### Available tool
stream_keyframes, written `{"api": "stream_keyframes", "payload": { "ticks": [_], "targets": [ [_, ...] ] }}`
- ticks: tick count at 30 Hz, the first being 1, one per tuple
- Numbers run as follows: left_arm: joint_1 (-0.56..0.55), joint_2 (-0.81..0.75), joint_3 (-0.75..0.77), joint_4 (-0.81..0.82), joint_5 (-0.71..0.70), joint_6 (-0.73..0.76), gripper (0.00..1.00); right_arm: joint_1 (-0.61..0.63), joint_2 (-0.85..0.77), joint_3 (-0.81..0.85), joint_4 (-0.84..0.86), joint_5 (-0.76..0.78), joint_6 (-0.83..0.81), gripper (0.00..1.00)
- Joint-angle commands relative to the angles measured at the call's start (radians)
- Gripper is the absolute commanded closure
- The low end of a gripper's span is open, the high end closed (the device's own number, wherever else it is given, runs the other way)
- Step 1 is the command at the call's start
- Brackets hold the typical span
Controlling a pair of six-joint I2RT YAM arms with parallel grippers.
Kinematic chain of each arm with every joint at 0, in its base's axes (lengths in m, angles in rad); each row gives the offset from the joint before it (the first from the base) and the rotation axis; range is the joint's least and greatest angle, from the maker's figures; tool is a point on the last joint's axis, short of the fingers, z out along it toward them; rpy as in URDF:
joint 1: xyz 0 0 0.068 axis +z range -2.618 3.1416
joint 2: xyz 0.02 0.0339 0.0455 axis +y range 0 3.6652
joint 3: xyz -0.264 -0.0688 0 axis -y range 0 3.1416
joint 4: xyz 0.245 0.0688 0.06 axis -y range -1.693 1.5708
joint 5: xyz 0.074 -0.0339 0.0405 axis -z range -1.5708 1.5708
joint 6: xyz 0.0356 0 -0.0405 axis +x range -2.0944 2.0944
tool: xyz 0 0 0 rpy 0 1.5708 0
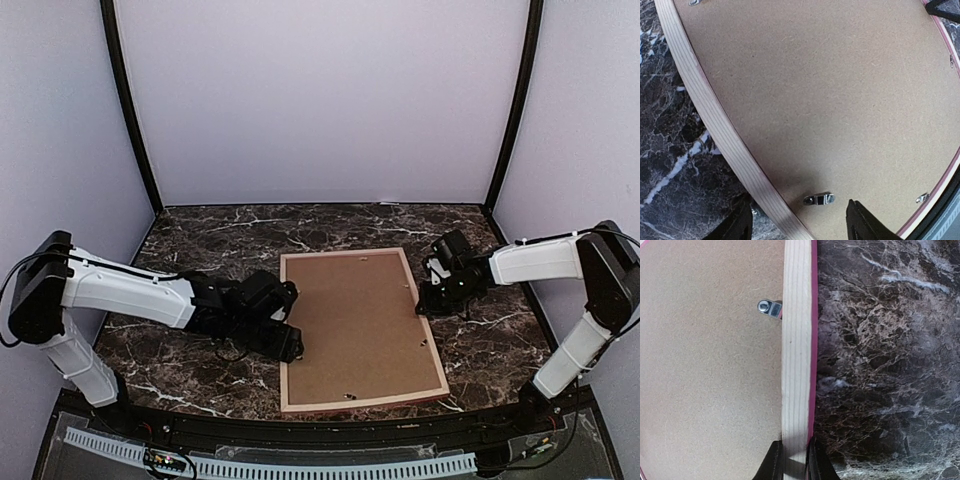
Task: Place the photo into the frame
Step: Press the fastener onto the backboard.
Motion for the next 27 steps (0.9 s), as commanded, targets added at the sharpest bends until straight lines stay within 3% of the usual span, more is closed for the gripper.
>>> {"api": "stream_keyframes", "payload": {
  "ticks": [1,15,27],
  "targets": [
    [-0.006,0.043,0.026,-0.029,0.009,-0.017,0.33,-0.015,0.006,-0.036,-0.012,0.036,0.007,0.86],
    [-0.007,0.171,0.118,-0.088,-0.016,-0.038,0.33,-0.015,0.003,-0.057,0.005,0.025,0.003,0.85],
    [-0.062,0.165,0.089,-0.181,-0.022,-0.036,0.45,-0.017,-0.002,-0.056,-0.004,0.037,-0.002,0.85]
  ]
}}
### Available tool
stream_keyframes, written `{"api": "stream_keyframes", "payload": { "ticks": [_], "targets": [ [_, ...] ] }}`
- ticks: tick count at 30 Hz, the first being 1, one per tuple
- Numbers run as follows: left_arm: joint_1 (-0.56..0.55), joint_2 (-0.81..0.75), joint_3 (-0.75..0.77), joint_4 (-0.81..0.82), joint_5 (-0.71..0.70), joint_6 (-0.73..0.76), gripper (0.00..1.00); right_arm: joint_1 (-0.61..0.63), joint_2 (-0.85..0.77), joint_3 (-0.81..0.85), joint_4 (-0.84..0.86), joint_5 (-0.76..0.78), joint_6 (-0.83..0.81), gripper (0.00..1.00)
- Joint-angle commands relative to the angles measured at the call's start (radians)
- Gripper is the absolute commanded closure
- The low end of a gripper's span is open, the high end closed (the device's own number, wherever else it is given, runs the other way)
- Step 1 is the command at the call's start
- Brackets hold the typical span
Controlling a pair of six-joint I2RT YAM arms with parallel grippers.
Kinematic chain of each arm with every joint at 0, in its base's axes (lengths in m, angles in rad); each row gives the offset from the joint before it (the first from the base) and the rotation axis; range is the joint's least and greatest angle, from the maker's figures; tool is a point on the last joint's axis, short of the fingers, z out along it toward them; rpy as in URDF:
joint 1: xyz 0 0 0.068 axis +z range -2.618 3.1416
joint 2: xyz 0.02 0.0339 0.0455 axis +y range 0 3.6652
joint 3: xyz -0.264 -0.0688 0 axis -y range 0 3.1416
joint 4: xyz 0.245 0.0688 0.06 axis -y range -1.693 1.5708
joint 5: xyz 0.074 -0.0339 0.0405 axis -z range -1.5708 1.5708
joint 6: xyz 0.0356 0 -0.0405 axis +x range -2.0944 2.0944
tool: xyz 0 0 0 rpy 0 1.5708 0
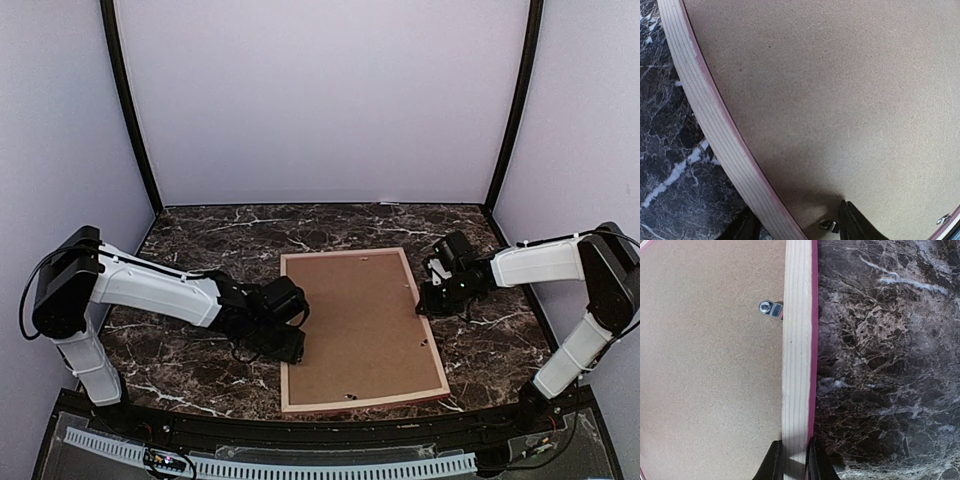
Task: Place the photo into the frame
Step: Press the fastener onto the backboard.
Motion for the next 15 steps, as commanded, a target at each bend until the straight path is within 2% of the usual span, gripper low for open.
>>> {"api": "stream_keyframes", "payload": {
  "ticks": [1,8,15],
  "targets": [
    [-0.035,0.011,-0.018,-0.087,0.034,0.013,0.45,-0.015,0.01,-0.033,-0.037,0.037,0.0,0.85],
    [-0.044,-0.019,-0.051,-0.061,0.074,0.014,0.46,-0.016,0.013,-0.03,-0.039,0.035,0.0,0.85],
    [-0.044,-0.04,-0.062,-0.008,0.108,0.012,0.39,-0.015,0.018,-0.031,-0.031,0.025,-0.003,0.85]
  ]
}}
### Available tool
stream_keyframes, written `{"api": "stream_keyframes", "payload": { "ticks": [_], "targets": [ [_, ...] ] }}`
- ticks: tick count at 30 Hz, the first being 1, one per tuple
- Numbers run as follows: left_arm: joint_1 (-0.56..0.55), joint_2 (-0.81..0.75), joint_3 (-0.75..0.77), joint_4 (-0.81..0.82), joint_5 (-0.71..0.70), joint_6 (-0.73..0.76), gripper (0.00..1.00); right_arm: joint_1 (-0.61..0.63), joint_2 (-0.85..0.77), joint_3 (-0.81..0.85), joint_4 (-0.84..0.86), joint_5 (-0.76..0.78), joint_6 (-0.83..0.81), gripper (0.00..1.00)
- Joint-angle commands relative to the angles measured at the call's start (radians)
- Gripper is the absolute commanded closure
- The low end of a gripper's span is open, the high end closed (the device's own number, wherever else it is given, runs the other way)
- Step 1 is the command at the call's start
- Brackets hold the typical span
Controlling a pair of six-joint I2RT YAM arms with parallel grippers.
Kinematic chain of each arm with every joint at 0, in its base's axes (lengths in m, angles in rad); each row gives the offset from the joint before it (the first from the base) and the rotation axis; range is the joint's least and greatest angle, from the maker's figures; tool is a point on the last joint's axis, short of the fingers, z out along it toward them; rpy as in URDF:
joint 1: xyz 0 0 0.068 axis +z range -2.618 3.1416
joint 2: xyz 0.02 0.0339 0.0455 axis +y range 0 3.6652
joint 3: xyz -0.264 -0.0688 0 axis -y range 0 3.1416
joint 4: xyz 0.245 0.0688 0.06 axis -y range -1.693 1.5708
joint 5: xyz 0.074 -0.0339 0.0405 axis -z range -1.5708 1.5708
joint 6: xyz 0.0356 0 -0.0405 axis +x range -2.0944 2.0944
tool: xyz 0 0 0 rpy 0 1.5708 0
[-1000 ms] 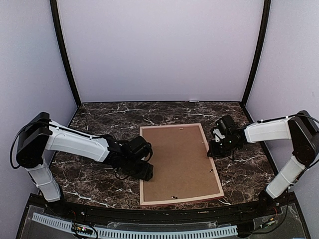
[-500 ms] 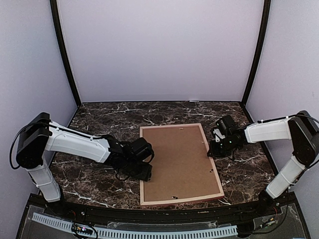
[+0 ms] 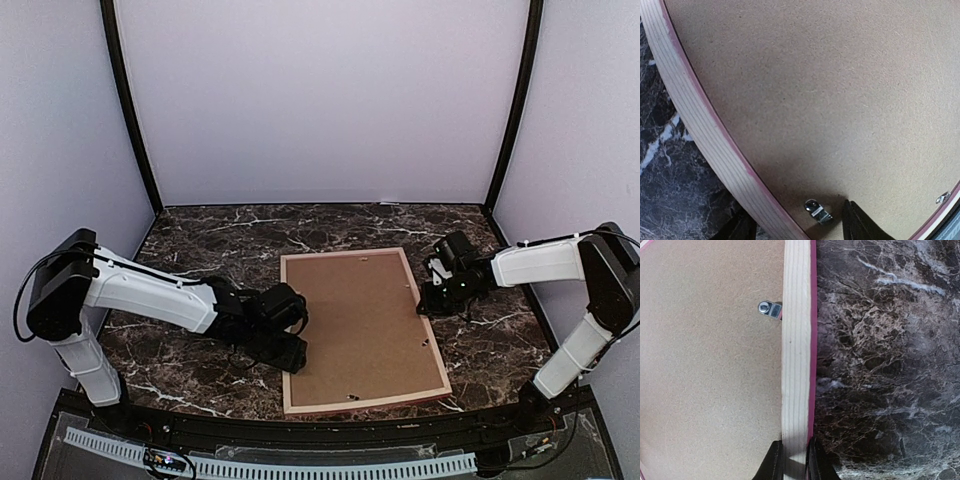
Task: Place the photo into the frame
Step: Press the fastener onto the backboard.
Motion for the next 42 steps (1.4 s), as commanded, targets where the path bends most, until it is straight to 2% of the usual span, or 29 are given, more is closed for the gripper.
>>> {"api": "stream_keyframes", "payload": {
  "ticks": [1,7,15,24,36,42],
  "targets": [
    [-0.014,-0.011,-0.024,-0.022,0.061,0.013,0.39,-0.012,0.018,-0.032,-0.03,0.024,0.006,0.85],
    [-0.012,-0.006,-0.032,-0.027,0.043,0.002,0.43,-0.012,0.017,-0.041,-0.02,0.015,0.007,0.84],
    [-0.01,0.006,-0.033,-0.029,0.034,-0.007,0.56,-0.012,0.018,-0.041,-0.017,0.01,0.005,0.84],
    [-0.009,0.006,-0.07,-0.021,0.06,-0.02,0.61,-0.012,0.022,-0.035,-0.018,0.006,0.002,0.85],
    [0.026,-0.005,-0.176,0.101,0.195,-0.099,0.66,-0.012,0.03,-0.024,-0.021,-0.002,-0.003,0.85],
    [0.044,-0.019,-0.182,0.116,0.196,-0.097,0.66,-0.012,0.034,-0.032,-0.014,-0.002,-0.003,0.84]
  ]
}}
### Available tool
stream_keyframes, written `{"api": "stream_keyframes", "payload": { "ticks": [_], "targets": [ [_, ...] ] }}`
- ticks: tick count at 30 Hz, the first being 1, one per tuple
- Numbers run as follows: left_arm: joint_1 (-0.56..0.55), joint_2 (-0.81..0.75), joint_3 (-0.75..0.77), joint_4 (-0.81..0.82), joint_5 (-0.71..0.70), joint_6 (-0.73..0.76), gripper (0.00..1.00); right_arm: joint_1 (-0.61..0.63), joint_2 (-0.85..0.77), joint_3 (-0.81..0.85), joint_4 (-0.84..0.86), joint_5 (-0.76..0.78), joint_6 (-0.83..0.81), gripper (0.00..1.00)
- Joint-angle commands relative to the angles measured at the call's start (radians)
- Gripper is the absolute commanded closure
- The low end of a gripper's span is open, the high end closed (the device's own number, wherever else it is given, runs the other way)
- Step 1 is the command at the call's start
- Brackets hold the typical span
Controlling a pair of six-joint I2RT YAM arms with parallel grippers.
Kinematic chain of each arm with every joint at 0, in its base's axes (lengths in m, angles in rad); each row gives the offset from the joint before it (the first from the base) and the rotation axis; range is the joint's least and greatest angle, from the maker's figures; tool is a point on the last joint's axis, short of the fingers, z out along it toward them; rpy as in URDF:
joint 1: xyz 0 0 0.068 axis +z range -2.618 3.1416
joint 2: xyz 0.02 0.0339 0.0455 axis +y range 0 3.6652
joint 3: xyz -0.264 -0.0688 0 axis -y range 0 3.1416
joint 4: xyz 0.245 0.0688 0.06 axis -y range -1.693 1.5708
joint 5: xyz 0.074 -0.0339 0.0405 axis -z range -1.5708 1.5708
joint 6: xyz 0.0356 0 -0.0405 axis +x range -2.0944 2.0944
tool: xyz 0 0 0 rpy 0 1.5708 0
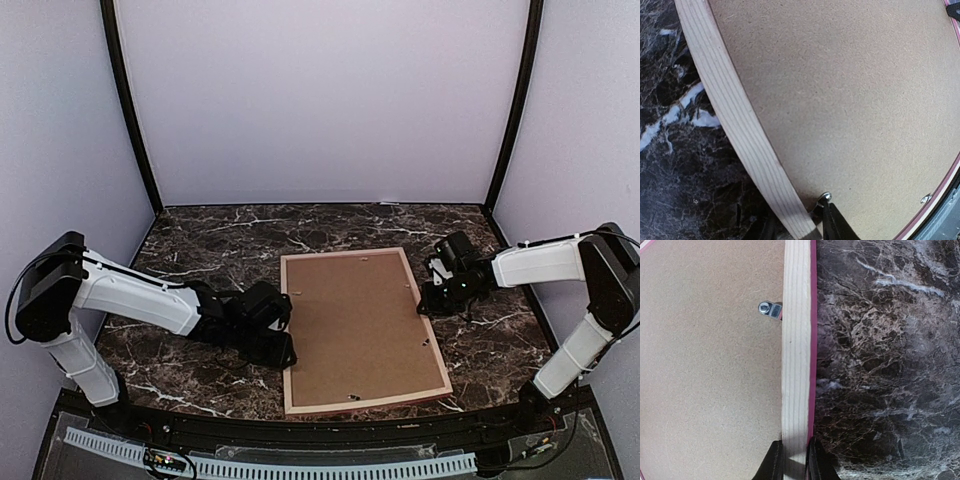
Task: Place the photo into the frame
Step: Press the fastener onto the backboard.
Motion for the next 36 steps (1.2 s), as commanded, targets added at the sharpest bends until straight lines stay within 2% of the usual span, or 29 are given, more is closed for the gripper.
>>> {"api": "stream_keyframes", "payload": {
  "ticks": [1,7,11,18,23,28,36],
  "targets": [
    [-0.007,0.05,-0.04,-0.039,0.091,0.015,0.64,-0.007,0.037,-0.027,-0.024,0.002,0.005,0.85],
    [-0.001,0.012,-0.003,-0.044,0.093,0.061,0.45,-0.007,0.029,-0.029,-0.028,0.01,0.007,0.85],
    [0.032,-0.029,0.012,-0.046,0.097,0.09,0.39,-0.006,0.026,-0.034,-0.021,0.004,0.012,0.85],
    [0.136,-0.029,0.099,-0.109,0.032,0.197,0.34,-0.006,0.01,-0.05,-0.004,-0.006,0.026,0.85],
    [0.211,0.044,0.218,-0.163,-0.014,0.277,0.33,-0.004,0.007,-0.054,0.002,-0.01,0.027,0.85],
    [0.308,0.135,0.327,-0.162,-0.001,0.342,0.32,-0.003,0.013,-0.051,0.012,-0.02,0.028,0.85],
    [0.389,0.293,0.552,-0.179,0.028,0.418,0.32,-0.003,0.032,-0.041,0.021,-0.031,0.023,0.85]
  ]
}}
